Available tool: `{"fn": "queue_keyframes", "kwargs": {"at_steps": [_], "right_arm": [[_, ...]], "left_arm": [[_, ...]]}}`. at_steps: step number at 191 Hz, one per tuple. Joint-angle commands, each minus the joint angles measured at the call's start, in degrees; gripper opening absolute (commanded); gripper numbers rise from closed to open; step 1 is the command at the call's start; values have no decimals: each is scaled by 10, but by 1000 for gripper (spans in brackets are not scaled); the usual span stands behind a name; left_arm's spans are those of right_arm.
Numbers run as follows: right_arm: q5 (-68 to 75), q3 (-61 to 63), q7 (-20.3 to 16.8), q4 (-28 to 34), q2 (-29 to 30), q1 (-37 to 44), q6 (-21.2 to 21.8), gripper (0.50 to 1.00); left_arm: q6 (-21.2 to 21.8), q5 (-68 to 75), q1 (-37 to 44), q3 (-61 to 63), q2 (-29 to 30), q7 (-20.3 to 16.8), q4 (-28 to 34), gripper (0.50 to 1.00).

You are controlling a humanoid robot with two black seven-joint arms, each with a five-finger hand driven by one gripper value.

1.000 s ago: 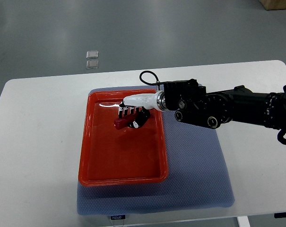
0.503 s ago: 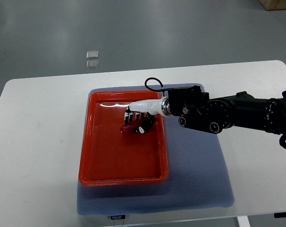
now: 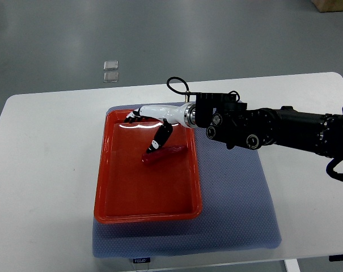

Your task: Place red pepper on red tray

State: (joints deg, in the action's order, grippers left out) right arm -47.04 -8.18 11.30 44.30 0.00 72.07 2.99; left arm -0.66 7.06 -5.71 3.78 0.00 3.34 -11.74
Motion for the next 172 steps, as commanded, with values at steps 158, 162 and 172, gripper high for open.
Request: {"fn": "queue_keyframes", "kwargs": {"at_steps": [158, 162, 172], "right_arm": [[354, 706, 79, 3, -29, -359, -11, 903], [354, 706, 80, 3, -29, -359, -8, 903], [354, 706, 80, 3, -29, -359, -4, 903]], "left_arm": [[0, 1, 1, 0, 0, 0, 0, 1000], [0, 1, 1, 0, 0, 0, 0, 1000], [0, 1, 1, 0, 0, 0, -1, 1000]]}}
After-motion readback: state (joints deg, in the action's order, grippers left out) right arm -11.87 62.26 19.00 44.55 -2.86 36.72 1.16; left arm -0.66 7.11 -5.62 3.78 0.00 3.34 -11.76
